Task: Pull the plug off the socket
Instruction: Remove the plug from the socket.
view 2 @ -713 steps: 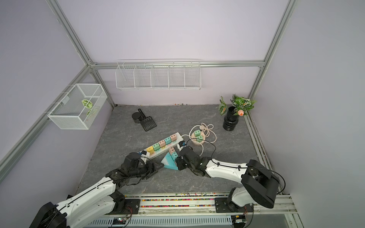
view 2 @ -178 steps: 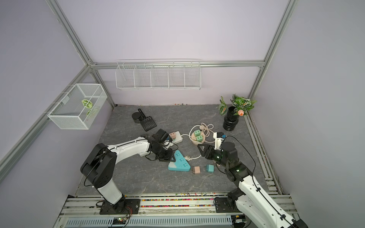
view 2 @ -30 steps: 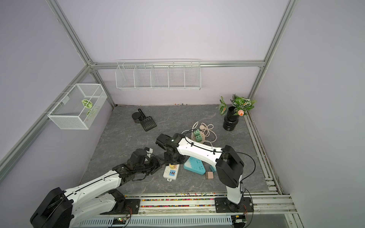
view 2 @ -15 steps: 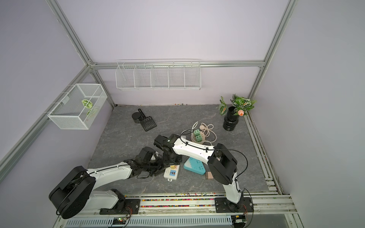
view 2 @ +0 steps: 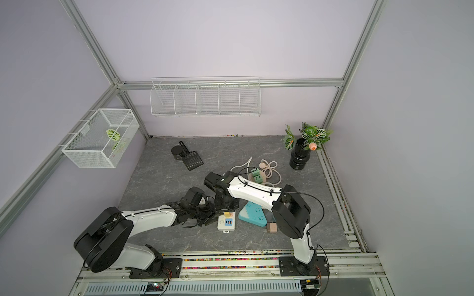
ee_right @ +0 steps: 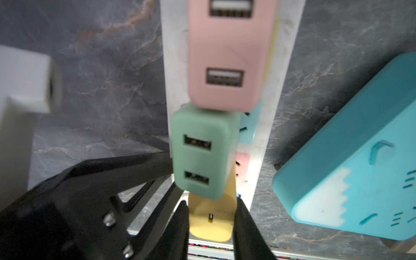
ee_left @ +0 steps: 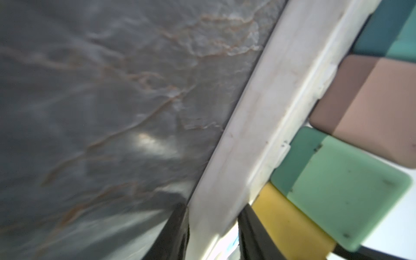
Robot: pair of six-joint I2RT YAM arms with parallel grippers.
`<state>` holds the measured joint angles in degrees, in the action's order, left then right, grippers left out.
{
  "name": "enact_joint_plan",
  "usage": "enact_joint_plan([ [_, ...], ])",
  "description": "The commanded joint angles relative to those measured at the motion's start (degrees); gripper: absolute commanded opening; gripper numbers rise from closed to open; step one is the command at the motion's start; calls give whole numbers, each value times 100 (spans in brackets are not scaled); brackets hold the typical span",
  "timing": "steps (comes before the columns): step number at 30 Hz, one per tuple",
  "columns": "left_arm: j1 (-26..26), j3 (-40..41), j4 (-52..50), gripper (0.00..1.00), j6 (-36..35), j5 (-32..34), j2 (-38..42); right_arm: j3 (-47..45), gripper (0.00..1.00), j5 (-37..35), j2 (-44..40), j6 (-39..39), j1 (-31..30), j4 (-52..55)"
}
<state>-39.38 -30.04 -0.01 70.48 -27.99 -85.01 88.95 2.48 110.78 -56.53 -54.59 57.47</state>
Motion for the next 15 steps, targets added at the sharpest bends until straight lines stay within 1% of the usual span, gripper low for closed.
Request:
enact_joint_plan([
  [1, 9, 298, -1075, 39, 255, 504, -755, -105, 27, 44, -319, -263, 65, -366],
  [5, 9, 211, -1021, 39, 256, 488, -904, 162, 28, -176, -152, -155, -85, 26],
  [9, 18, 130, -1041, 39, 256, 519, -1064, 623, 28, -702, 21, 180, -192, 462],
  [13, 44, 141, -828, 39, 278, 371, -1321, 968, 28, -946, 166, 418, -166, 529],
  [15, 44, 131, -781, 39, 280, 344, -1393, 1002, 28, -924, 195, 390, -84, 627],
])
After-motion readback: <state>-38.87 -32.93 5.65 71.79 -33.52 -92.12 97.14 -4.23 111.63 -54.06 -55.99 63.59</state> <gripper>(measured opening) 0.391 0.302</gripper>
